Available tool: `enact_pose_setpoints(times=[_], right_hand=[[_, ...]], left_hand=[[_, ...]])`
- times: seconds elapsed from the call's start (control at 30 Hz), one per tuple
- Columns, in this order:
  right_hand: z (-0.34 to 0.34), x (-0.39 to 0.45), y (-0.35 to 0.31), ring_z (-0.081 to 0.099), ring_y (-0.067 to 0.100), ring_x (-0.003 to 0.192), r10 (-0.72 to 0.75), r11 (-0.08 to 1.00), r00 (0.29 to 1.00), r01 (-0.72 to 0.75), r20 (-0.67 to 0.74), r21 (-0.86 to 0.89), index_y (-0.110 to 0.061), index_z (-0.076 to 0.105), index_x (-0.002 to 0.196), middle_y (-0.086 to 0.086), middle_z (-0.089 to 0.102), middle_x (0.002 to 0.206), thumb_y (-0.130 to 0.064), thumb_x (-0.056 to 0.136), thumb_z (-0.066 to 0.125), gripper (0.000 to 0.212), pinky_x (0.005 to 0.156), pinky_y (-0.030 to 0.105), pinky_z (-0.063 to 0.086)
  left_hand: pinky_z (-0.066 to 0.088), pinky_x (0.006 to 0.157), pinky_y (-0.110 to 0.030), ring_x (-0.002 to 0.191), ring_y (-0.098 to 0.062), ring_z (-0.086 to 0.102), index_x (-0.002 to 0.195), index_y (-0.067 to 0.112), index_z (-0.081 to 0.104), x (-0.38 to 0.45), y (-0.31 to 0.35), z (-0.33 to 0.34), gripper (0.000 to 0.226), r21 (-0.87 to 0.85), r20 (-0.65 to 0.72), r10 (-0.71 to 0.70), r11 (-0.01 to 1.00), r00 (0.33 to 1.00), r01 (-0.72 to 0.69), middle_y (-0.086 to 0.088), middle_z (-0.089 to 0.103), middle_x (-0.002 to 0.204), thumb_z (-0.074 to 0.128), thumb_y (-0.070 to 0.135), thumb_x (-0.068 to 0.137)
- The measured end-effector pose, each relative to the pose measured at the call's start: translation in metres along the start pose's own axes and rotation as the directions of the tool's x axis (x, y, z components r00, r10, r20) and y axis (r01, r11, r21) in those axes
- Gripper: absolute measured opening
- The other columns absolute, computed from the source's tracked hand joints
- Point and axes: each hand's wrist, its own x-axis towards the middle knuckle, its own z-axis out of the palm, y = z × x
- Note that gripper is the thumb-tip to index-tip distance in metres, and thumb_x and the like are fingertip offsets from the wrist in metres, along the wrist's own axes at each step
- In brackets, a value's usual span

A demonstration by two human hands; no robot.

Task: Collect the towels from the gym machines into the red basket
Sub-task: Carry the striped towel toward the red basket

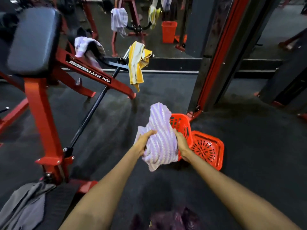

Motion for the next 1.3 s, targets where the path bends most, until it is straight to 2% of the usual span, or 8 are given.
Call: enact_pose_setpoints(times=[0.13,0.3,0.43,0.53,0.8,0.97,1.1,1.3], right_hand=[[-0.018,0.064,0.010,0.058,0.024,0.100,0.198,0.980,0.979,-0.197,-0.044,0.043,-0.016,0.064,0.094,0.005,0.064,0.103,-0.040,0.093,0.042,0.033,0.101,0.045,0.045],[-0.018,0.142,0.001,0.060,0.024,0.110,0.383,0.922,0.907,-0.364,-0.177,0.130,-0.010,0.066,0.104,0.000,0.070,0.109,-0.034,0.093,0.037,0.039,0.107,0.048,0.035],[-0.008,0.164,-0.063,0.055,0.021,0.088,0.220,0.923,0.961,-0.261,0.169,0.283,-0.013,0.052,0.083,-0.007,0.053,0.073,-0.036,0.084,0.035,0.029,0.085,0.033,0.035],[-0.019,0.231,-0.053,0.061,0.023,0.066,0.400,0.908,0.911,-0.380,-0.097,0.178,-0.006,0.059,0.065,-0.002,0.060,0.051,-0.021,0.099,0.029,0.047,0.062,0.019,0.045],[-0.052,0.350,-0.018,0.060,0.010,0.049,0.398,0.917,0.916,-0.394,-0.046,0.067,-0.015,0.053,0.077,-0.007,0.063,0.051,-0.003,0.097,0.037,0.028,0.040,0.012,0.043],[-0.043,0.401,0.021,0.065,0.011,0.069,0.443,0.891,0.896,-0.435,-0.035,0.133,-0.017,0.061,0.089,-0.007,0.072,0.068,-0.031,0.094,0.047,0.020,0.065,0.023,0.049],[-0.041,0.433,0.054,0.055,0.026,0.115,0.430,0.902,0.901,-0.426,-0.052,0.073,0.003,0.049,0.127,0.018,0.058,0.125,-0.025,0.102,0.034,0.041,0.081,0.026,0.046],[-0.043,0.471,0.111,0.052,0.024,0.123,0.501,0.854,0.865,-0.500,-0.028,-0.143,-0.008,0.058,0.126,0.010,0.055,0.135,-0.054,0.087,0.056,0.061,0.103,0.037,0.043]], left_hand=[[0.055,0.074,-0.040,0.092,-0.030,0.068,0.117,0.006,0.058,0.052,0.026,0.005,0.050,-0.051,0.100,-0.060,0.997,0.993,0.065,-0.016,0.072,0.101,0.070,0.032,0.076],[0.045,0.072,-0.036,0.067,-0.022,0.066,0.086,0.011,0.061,0.115,0.061,0.021,0.016,-0.105,0.191,-0.129,0.983,0.973,0.151,-0.005,0.071,0.063,0.053,0.020,0.076],[0.041,0.069,-0.034,0.049,-0.015,0.066,0.059,0.012,0.066,0.173,0.085,0.021,0.033,-0.138,0.137,-0.174,0.971,0.975,0.193,-0.002,0.065,0.053,0.047,0.018,0.085],[0.045,0.070,-0.034,0.061,-0.016,0.069,0.085,0.012,0.063,0.216,0.099,0.019,0.023,-0.060,0.098,-0.249,0.965,0.964,0.255,-0.003,0.070,0.065,0.045,0.025,0.092],[0.051,0.082,-0.032,0.097,-0.022,0.063,0.130,0.002,0.051,0.314,0.092,0.027,0.060,0.040,-0.091,-0.207,0.977,0.974,0.212,-0.009,0.063,0.117,0.071,0.022,0.077],[0.050,0.079,-0.030,0.100,-0.021,0.060,0.127,0.002,0.052,0.383,0.055,0.025,0.043,0.127,-0.202,-0.177,0.971,0.963,0.205,-0.010,0.063,0.116,0.064,0.012,0.087],[0.050,0.081,-0.029,0.102,-0.020,0.059,0.130,0.008,0.048,0.428,0.019,0.016,0.041,0.126,-0.211,-0.203,0.964,0.956,0.233,-0.007,0.061,0.117,0.059,0.010,0.091],[0.046,0.067,-0.016,0.081,-0.009,0.054,0.123,0.020,0.043,0.480,-0.025,-0.009,0.032,0.311,-0.146,-0.270,0.901,0.952,0.303,0.005,0.058,0.094,0.055,0.012,0.094]])
